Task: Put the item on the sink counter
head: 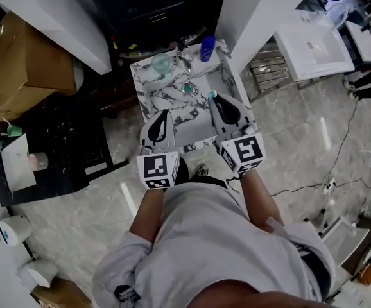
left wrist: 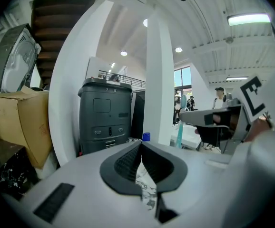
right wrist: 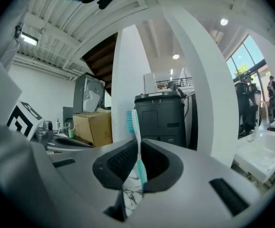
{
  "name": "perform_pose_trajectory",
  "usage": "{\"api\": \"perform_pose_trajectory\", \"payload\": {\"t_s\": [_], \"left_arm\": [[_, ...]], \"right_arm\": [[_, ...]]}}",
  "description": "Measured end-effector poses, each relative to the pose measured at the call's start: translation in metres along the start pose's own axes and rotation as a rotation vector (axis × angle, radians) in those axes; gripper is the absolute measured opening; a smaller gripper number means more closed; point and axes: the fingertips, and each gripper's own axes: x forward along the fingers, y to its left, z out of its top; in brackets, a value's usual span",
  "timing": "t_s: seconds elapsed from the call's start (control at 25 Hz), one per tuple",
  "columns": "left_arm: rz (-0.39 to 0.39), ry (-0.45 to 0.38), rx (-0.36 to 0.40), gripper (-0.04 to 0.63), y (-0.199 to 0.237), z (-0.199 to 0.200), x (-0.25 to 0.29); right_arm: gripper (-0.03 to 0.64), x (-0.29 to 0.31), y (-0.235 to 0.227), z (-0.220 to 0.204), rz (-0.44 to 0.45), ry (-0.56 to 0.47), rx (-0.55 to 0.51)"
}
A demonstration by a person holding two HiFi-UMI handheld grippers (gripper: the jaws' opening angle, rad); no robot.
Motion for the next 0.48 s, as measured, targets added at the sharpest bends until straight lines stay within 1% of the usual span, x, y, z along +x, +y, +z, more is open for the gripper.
{"api": "perform_pose_trajectory", "payload": {"t_s": [0.28,0.48], "left_arm": [[-0.016,0.031,-0.017,0.011,0.052,-0.001,0.034],[-0.050,0.062,-0.046,0.011,0.086,-0.011,0.053]], "right_arm": [[0.023,0.069,0.002,-0.003,-0.002,0.045,0.018],[0.023,0.113,0.007,-0.020,-0.024,0.119,0.021]]}}
